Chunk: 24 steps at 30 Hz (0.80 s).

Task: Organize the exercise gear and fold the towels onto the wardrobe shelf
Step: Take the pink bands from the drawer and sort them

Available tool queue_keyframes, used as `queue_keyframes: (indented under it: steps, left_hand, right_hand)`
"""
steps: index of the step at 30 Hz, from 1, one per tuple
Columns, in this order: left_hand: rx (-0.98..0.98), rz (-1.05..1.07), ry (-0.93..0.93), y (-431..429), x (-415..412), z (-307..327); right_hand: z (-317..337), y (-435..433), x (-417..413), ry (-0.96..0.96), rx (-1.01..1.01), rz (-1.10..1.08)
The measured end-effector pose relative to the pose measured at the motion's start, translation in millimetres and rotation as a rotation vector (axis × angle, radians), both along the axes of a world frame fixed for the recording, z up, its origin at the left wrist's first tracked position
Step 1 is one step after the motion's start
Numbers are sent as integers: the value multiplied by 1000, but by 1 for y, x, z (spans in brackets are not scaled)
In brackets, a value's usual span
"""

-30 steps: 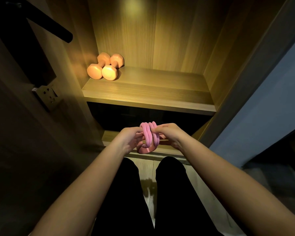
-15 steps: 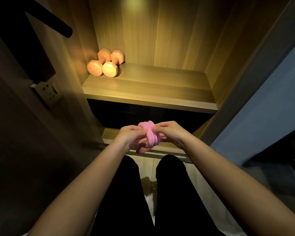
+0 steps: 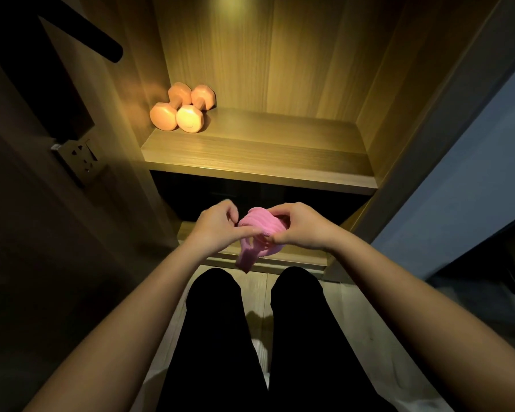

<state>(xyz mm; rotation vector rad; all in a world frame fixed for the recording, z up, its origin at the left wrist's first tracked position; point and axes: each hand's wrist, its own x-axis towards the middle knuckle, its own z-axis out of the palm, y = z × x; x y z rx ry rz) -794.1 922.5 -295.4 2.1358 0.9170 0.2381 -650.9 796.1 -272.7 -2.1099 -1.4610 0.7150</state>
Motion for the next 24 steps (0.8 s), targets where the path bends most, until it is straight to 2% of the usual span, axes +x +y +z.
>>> queue_keyframes:
  steps: [4, 6, 8, 12, 15, 24]
  left_hand:
    - [19, -278, -35, 5, -6, 7]
    - [37, -303, -73, 5, -6, 9]
    - [53, -260, -195, 5, -6, 8]
    - [20, -141, -414, -6, -3, 9]
    - [-10, -97, -487, -13, 0, 11]
    - [48, -85, -511, -9, -4, 14]
  right_hand:
    - [22, -3, 6, -118, 14, 166]
    - [29, -4, 10, -90, 75, 155]
    - [29, -6, 13, 21, 168, 67]
    - [17, -11, 5, 370, 356, -126]
    - [6, -8, -8, 485, 422, -174]
    - [0, 3, -24, 341, 474, -112]
